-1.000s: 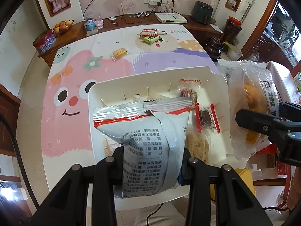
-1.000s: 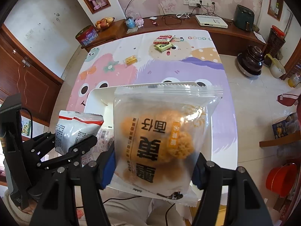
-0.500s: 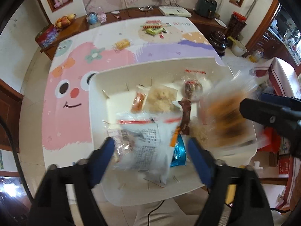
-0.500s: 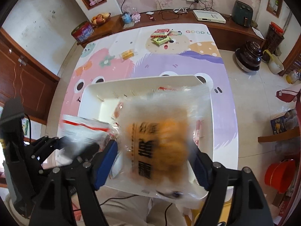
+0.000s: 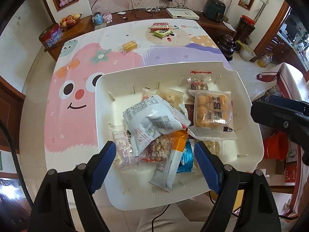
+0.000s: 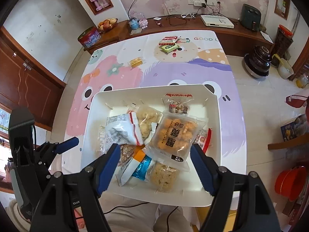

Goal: Organize snacks
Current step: 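Lift both open tools away from the tray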

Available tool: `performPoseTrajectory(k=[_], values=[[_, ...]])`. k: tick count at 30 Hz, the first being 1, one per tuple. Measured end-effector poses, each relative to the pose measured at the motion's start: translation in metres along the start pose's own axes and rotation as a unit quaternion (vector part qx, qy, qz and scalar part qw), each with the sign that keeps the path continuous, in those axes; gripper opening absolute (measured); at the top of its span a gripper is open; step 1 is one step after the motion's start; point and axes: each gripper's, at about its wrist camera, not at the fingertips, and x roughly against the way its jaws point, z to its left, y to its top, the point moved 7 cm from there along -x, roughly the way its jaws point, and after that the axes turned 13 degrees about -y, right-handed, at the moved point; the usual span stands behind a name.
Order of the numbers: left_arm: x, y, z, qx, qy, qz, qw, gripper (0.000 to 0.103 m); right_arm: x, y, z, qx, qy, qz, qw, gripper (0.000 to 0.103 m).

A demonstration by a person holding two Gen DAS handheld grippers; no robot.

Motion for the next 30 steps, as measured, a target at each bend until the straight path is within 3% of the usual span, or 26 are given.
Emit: performPoseTrajectory(k=[16,30], values=[[-0.002,0.005,0.005,0.007,0.004,0.002,1.0000,0.082,-0.002,0.004,0.005,0.027,-0.015,-0.004,1.000,0.076],[-0.006,0.054,0.011,-0.019,0.014,0.000,0.9997,0.082,-0.008,0.034,-0.010,-0.003,-0.009,-0.005,1.000,0.076]])
